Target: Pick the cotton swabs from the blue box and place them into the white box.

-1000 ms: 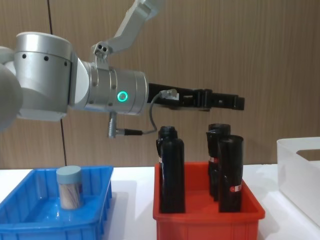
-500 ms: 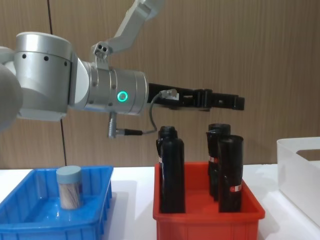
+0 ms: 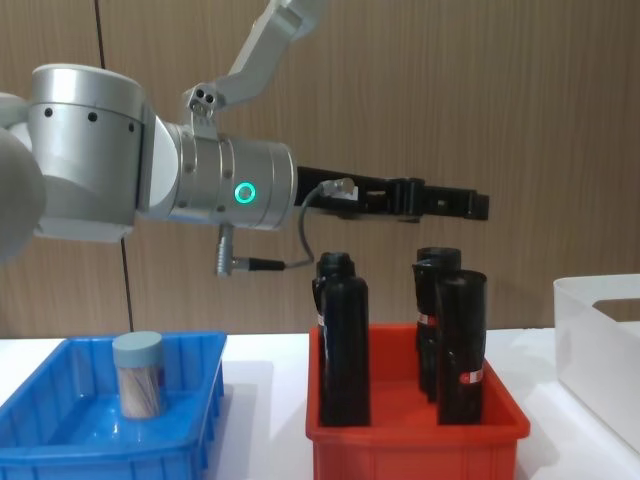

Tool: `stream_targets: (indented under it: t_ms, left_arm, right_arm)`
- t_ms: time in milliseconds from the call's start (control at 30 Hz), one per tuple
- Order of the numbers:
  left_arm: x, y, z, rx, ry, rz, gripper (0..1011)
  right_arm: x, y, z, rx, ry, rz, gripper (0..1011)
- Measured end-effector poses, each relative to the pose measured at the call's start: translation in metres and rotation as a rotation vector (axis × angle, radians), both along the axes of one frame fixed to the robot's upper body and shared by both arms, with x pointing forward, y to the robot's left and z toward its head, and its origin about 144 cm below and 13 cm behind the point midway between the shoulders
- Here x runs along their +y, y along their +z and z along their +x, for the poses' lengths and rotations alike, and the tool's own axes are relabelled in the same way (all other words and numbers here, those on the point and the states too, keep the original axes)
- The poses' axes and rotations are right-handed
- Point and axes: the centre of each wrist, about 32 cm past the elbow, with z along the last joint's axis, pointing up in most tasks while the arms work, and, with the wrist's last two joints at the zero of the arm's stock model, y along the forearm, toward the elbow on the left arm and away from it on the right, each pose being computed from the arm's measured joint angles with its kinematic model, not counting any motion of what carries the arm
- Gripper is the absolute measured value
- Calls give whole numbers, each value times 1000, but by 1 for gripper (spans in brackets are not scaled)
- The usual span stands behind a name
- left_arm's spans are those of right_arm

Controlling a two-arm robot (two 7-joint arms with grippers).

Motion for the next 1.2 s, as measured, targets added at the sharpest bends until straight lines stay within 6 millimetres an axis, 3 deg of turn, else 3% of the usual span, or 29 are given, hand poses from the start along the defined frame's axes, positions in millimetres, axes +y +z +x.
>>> stream_targets:
  t_ms: [633,967,1200]
  left_arm:
    - [0,0,0,0,0,0,1003]
    - [1,-1,-1,-4,6,2,1003]
    - [3,-8,-9,-33,49,20,1003]
  right_arm:
    - [10,13,-32,-191,0,-31,1002]
    - [12,14,-37,-213,2,-33,1002]
    - [27,9,-46,-222,32,-37,1002]
